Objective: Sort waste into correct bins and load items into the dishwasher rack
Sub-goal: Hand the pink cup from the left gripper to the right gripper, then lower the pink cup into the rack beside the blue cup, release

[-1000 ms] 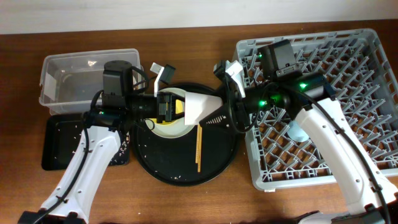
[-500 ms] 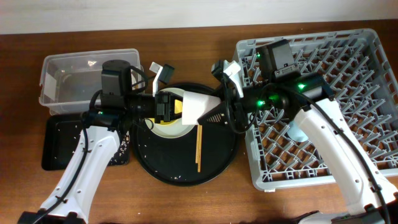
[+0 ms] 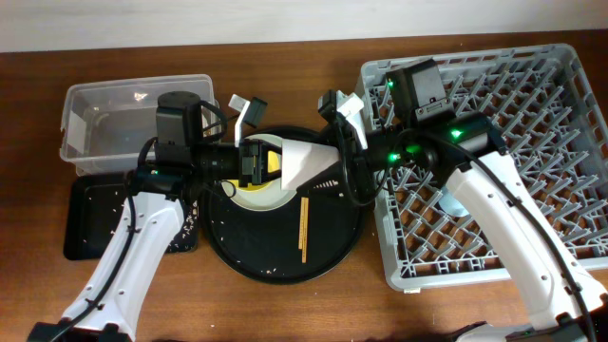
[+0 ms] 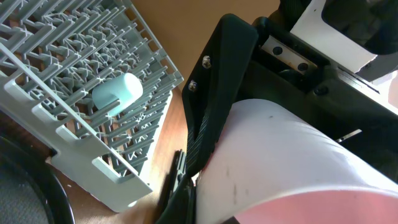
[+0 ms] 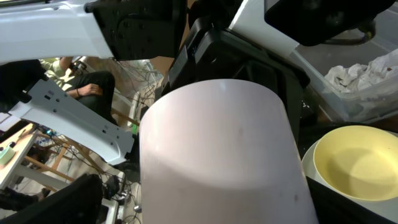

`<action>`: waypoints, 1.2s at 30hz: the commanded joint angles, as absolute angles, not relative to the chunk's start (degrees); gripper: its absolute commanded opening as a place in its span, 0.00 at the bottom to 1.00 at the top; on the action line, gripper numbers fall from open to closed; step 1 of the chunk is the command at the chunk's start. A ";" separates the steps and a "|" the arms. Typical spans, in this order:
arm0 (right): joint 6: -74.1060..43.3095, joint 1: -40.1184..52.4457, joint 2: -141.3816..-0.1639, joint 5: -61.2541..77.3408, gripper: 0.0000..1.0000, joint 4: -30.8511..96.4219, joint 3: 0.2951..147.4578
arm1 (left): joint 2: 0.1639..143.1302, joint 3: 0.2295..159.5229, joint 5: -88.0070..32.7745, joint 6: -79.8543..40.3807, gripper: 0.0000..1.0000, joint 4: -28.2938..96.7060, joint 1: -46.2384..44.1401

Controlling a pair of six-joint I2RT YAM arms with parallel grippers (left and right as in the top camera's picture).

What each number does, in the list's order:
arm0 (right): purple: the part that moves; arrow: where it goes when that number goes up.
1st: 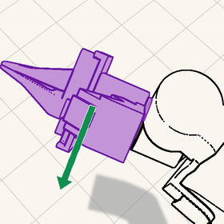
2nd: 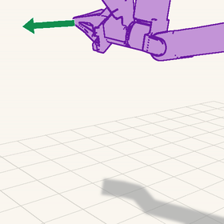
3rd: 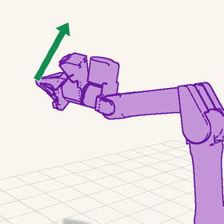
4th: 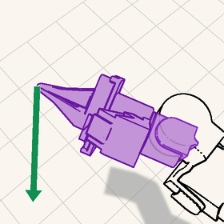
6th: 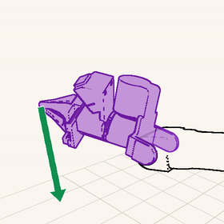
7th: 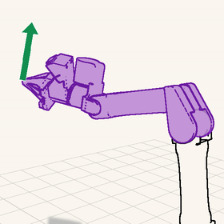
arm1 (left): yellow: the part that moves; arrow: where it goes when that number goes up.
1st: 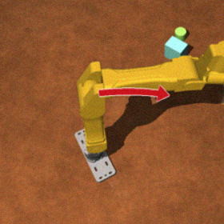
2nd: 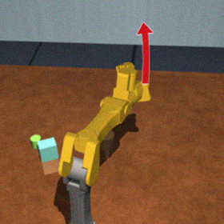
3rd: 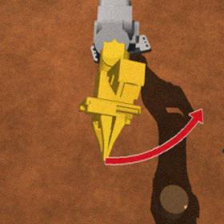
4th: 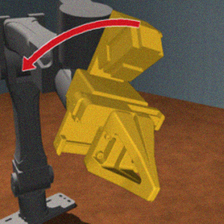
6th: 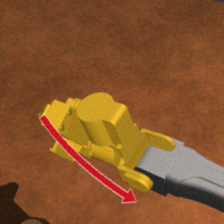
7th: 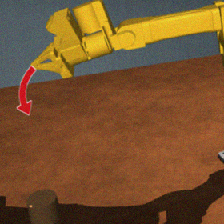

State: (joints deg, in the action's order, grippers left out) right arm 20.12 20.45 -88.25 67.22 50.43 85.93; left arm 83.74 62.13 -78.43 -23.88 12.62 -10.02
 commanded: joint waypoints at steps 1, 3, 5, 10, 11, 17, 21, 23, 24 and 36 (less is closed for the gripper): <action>20.53 21.10 -88.14 68.75 0.99 50.74 86.41 | 83.24 62.39 -78.24 -24.23 0.00 12.29 -10.13; 20.56 21.10 -88.14 68.75 1.00 50.72 86.41 | 83.24 62.39 -78.26 -24.27 0.00 12.12 -10.13; 20.56 21.10 -88.14 68.75 0.83 50.72 86.41 | 83.24 62.39 -78.26 -24.47 0.00 11.99 -10.13; 20.53 21.10 -88.14 68.75 0.72 50.74 86.41 | 83.24 62.39 -78.28 -24.86 0.00 11.75 -10.11; 20.56 21.10 -88.14 68.75 0.72 50.74 86.41 | 83.24 62.39 -78.32 -24.88 0.00 11.38 -10.11; 20.53 21.10 -88.14 68.73 0.59 50.74 86.41 | 83.24 62.39 -76.79 -26.04 0.09 10.52 -10.11; 20.53 20.99 -88.14 63.02 0.55 53.80 86.41 | 83.24 62.39 -69.43 -21.98 0.26 13.47 -10.00; 20.51 20.97 -88.14 55.96 0.54 56.99 86.43 | 83.24 62.39 -62.63 -18.22 0.28 18.37 -9.96; 20.49 20.93 -88.12 53.30 0.53 58.13 86.43 | 83.24 62.39 -60.69 -17.10 0.29 19.68 -9.93; 12.64 2.04 -87.35 26.46 0.43 81.28 90.76 | 79.11 62.39 -25.04 -4.19 0.30 48.05 1.76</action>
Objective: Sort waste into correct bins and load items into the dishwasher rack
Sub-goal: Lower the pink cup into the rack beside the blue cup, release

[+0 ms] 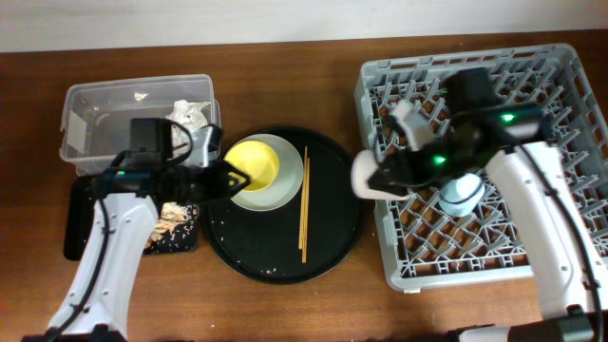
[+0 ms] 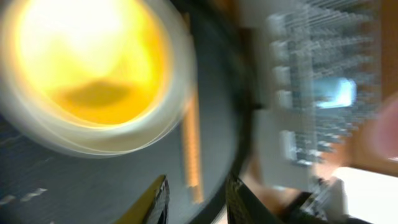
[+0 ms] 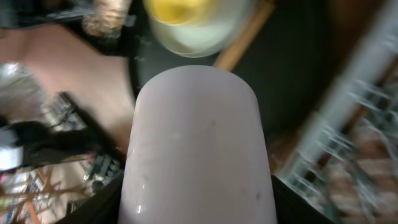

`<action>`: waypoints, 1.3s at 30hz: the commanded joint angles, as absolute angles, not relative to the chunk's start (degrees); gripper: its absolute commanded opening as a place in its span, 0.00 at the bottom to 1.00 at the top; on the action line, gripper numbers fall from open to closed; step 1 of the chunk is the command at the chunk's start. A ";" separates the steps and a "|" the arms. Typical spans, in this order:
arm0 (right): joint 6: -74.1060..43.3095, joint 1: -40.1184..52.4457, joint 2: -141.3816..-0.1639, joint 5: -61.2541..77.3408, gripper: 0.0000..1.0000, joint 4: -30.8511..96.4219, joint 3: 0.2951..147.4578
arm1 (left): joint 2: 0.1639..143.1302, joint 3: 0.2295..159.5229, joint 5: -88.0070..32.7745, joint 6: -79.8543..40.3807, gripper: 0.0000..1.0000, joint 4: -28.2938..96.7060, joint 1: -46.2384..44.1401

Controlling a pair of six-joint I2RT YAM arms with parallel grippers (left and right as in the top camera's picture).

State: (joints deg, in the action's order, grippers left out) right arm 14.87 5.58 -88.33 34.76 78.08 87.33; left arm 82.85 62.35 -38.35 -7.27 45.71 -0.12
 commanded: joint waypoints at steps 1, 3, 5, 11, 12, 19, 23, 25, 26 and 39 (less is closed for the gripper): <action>10.35 -0.27 -87.35 22.68 0.43 83.53 92.14 | 78.30 62.39 -22.35 -4.19 0.30 48.99 2.20; 7.53 -4.21 -87.35 17.02 0.43 86.54 94.43 | 76.99 62.39 -19.64 -4.19 0.30 50.33 2.42; 5.17 -7.62 -87.35 12.86 0.43 87.99 96.03 | 76.49 62.39 -19.42 -4.19 0.30 50.92 2.42; -0.64 -15.84 -87.64 2.31 0.43 88.31 96.44 | 76.47 62.39 -19.46 -4.19 0.30 51.77 2.42; -1.76 -16.75 -87.96 0.86 0.43 88.31 96.42 | 76.47 62.39 -19.46 -4.19 0.30 51.90 2.42; -2.24 -20.67 -93.38 0.16 0.43 87.00 95.09 | 76.47 62.39 -19.49 -4.19 0.30 54.04 2.42; -2.26 -20.67 -97.89 -1.45 0.43 86.32 95.09 | 76.47 62.39 -19.49 -4.19 0.30 55.16 2.42; -2.52 -20.71 -99.79 -2.11 0.44 85.82 95.09 | 76.49 62.39 -19.49 -4.19 0.30 55.37 2.42; -2.70 -20.71 -100.62 -2.22 0.43 85.47 95.09 | 76.47 62.39 -19.49 -4.19 0.30 55.37 2.42; -3.14 -20.71 -109.10 -2.17 0.44 83.29 95.02 | 76.47 62.39 -19.53 -4.21 0.30 55.35 2.42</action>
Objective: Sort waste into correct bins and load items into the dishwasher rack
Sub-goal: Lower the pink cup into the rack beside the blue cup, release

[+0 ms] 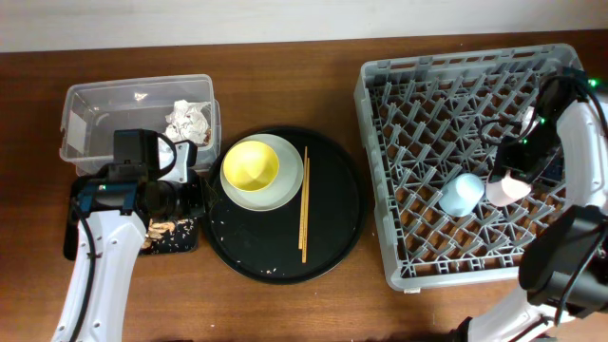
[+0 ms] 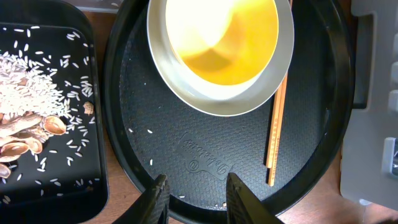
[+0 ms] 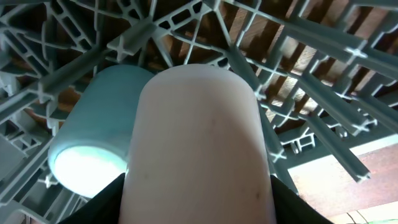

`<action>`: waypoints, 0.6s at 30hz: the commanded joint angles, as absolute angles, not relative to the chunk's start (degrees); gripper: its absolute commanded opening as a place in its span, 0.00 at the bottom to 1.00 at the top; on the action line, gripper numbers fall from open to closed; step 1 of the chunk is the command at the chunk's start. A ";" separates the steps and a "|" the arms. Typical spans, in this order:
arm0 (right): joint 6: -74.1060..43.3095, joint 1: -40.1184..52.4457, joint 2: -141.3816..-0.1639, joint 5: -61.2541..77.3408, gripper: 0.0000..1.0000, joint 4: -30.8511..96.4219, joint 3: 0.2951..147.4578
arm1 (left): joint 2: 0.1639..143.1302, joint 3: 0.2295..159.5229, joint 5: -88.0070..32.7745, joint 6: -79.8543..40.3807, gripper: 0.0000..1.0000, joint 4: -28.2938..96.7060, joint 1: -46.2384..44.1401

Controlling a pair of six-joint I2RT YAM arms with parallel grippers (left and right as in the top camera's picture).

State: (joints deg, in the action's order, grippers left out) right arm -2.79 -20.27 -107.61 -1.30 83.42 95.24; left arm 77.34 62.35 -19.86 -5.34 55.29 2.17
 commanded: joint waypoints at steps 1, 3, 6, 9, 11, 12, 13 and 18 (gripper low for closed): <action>-3.36 -20.71 -109.62 -2.04 0.44 83.29 95.02 | 76.47 62.39 -19.53 -4.21 0.30 55.35 2.42; -3.51 -20.69 -110.19 -1.98 0.58 83.11 95.02 | 76.47 62.39 -19.53 -4.21 0.30 55.37 2.42; -3.51 -20.69 -110.19 -1.74 0.84 82.89 95.02 | 76.47 62.39 -19.53 -4.21 0.30 55.35 2.42; -3.51 -20.69 -110.19 -0.47 0.86 82.67 95.02 | 76.47 62.39 -19.53 -4.19 0.30 55.35 2.42; -3.51 -20.67 -110.19 -0.49 0.86 82.65 95.02 | 76.47 62.39 -19.53 -4.19 0.30 55.35 2.42; -3.51 -20.67 -110.19 -0.47 0.86 82.67 95.02 | 76.47 62.39 -19.53 -4.19 0.30 55.35 2.42; -3.51 -20.67 -110.19 -0.47 0.86 82.67 95.02 | 76.47 62.39 -19.53 -4.21 0.30 55.35 2.42; -3.51 -20.67 -110.19 -0.45 0.82 82.72 95.02 | 76.47 62.39 -19.53 -4.19 0.30 55.35 2.42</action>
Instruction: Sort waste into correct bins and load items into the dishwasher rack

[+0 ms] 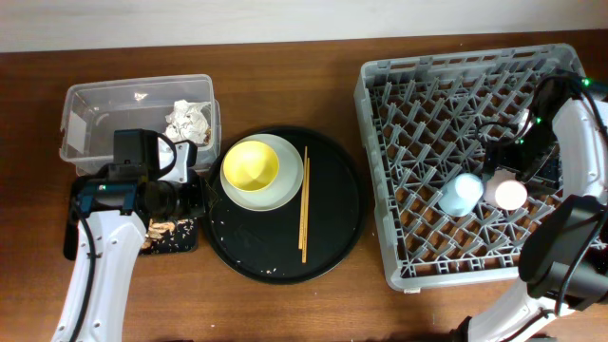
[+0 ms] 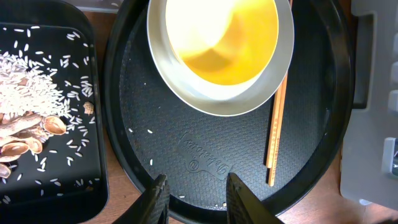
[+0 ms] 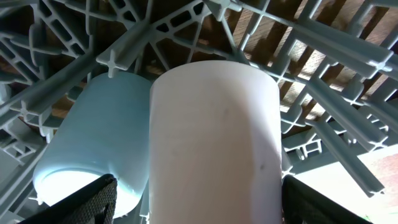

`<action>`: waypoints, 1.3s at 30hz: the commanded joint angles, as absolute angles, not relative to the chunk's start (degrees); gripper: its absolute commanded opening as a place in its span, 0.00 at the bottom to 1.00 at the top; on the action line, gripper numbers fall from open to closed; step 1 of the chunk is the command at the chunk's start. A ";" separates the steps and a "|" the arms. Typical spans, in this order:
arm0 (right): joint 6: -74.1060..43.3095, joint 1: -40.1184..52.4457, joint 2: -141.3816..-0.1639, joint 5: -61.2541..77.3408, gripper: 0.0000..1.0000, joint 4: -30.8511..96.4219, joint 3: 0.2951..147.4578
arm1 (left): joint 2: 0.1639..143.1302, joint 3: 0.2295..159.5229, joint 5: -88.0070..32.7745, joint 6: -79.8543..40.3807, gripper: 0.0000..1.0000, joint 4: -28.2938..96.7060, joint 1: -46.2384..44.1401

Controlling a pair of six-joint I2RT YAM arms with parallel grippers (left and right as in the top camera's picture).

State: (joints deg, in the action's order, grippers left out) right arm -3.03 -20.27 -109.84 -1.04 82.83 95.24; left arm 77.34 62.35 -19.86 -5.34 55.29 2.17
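A pale pink cup (image 1: 506,193) (image 3: 214,143) stands in the grey dishwasher rack (image 1: 380,256), right next to a light blue cup (image 1: 461,193) (image 3: 93,155). My right gripper (image 3: 198,202) is open around the pink cup, and there is a gap between each finger and the cup's side. My left gripper (image 2: 194,199) is open and empty over the near edge of the round black tray (image 2: 249,180). On that tray a yellow bowl (image 1: 251,166) (image 2: 224,37) sits in a white plate (image 2: 205,102), with wooden chopsticks (image 1: 304,204) (image 2: 277,130) beside it.
A clear plastic bin (image 1: 104,114) at the back left holds crumpled paper (image 1: 187,121). In front of it a small black tray (image 1: 85,228) (image 2: 37,106) carries rice and nut shells. Stray rice grains lie on the round tray (image 1: 285,256).
My right gripper has opened and let go of the pink cup, which now stands on its own in the rack beside the blue cup. The left arm has not moved.
Both grippers met over the round tray with the pink cup between them. Then my right gripper held the cup at the rack's left edge, and the left was back over the bowl. Later the cup was low in the rack beside the blue cup; now it is released.
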 commanded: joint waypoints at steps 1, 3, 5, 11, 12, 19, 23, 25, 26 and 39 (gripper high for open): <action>-3.51 -20.67 -110.19 -0.45 0.80 82.89 95.02 | 76.47 62.39 -19.51 -4.19 0.30 55.35 2.42; -3.51 -20.67 -110.19 -0.54 0.72 83.24 95.02 | 76.47 62.39 -19.51 -4.21 0.30 55.35 2.42; -3.51 -20.67 -110.19 -0.73 0.59 83.33 95.02 | 76.47 62.39 -19.51 -4.19 0.30 55.35 2.42; -3.51 -20.67 -110.06 -0.69 0.37 86.39 97.19 | 76.47 62.39 -19.51 -4.19 0.30 55.35 2.42; -3.51 -20.67 -109.95 -0.69 0.36 87.11 97.86 | 76.47 62.39 -19.51 -4.19 0.30 55.35 2.42; -3.44 -20.64 -109.67 1.28 0.36 95.26 104.77 | 76.47 62.39 -19.49 -4.19 0.30 55.33 2.42; -3.46 -20.64 -109.67 2.46 0.37 94.80 103.63 | 76.47 62.39 -19.49 -4.19 0.30 55.35 2.42; -3.46 -20.64 -109.67 2.57 0.38 92.75 101.60 | 76.47 62.39 -19.49 -4.19 0.30 55.37 2.42; -3.46 -20.64 -109.71 2.55 0.38 92.14 100.82 | 76.47 62.39 -19.49 -4.19 0.30 55.37 2.42; -3.49 -20.64 -109.78 3.09 0.99 89.08 98.43 | 76.47 62.39 -19.49 -4.19 0.30 55.35 2.42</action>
State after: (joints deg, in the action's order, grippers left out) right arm -3.03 -20.69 -109.91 2.48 89.23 98.76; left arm 77.34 62.35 -19.86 -5.34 55.31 2.17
